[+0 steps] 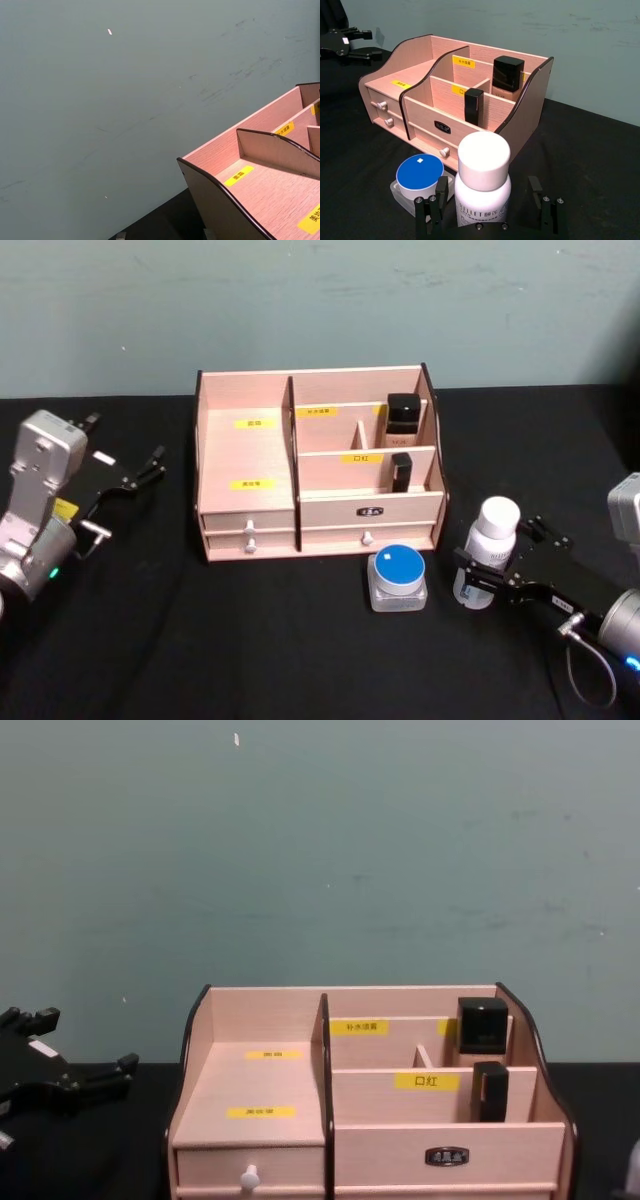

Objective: Pick up the facial cleanser and watermelon frost from the table and place them into the tiered storage box.

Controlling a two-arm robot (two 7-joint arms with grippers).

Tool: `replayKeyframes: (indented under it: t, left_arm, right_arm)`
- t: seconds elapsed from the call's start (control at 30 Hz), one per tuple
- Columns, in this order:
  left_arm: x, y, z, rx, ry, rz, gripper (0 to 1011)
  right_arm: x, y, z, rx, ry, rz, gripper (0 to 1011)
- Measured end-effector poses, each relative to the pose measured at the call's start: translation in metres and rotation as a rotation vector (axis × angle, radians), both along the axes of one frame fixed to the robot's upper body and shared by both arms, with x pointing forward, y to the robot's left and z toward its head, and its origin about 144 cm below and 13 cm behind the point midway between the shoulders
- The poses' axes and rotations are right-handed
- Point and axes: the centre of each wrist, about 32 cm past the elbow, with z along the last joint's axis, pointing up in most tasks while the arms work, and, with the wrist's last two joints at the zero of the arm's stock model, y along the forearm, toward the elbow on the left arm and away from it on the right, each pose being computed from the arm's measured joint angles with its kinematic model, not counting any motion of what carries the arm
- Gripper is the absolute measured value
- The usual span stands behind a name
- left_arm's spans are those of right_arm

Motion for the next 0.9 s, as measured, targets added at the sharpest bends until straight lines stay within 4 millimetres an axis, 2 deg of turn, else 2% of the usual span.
replayKeyframes:
  t: [0.23,0.27,0.33,0.37,0.43,0.47,0.53,0.9]
  left_arm:
    - [0.0000,0.0000,0.0000,0.000,0.000,0.000,1001]
    - [0.0000,0.0000,0.0000,0.000,0.000,0.000,1001]
    - [0.0000,0.0000,0.0000,0.000,0.000,0.000,1001]
    - [0.0000,0.0000,0.0000,0.000,0.000,0.000,1001]
    - [0.0000,0.0000,0.0000,0.000,0.000,0.000,1001]
    - [0.0000,0.0000,0.0000,0.000,0.000,0.000,1001]
    - [0.0000,0.0000,0.0000,0.000,0.000,0.000,1001]
    - [0.0000,0.0000,0.0000,0.000,0.000,0.000,1001]
  right_arm:
    - [-0.0001,-0.0002,0.0000,0.002,0.001,0.000,885]
    - [-0.0001,-0.0002,0.0000,0.002,0.001,0.000,836]
    - [-0.0001,-0.0002,0.0000,0.002,0.001,0.000,801]
    - [-0.0001,-0.0003,0.0000,0.002,0.001,0.000,746]
    - [-0.0001,-0.0003,0.0000,0.002,0.001,0.000,708]
    - [-0.0001,-0.0003,0.0000,0.002,0.002,0.000,651]
    - [-0.0001,-0.0004,0.0000,0.002,0.002,0.000,617]
    - [-0.0001,-0.0005,0.0000,0.003,0.003,-0.001,593]
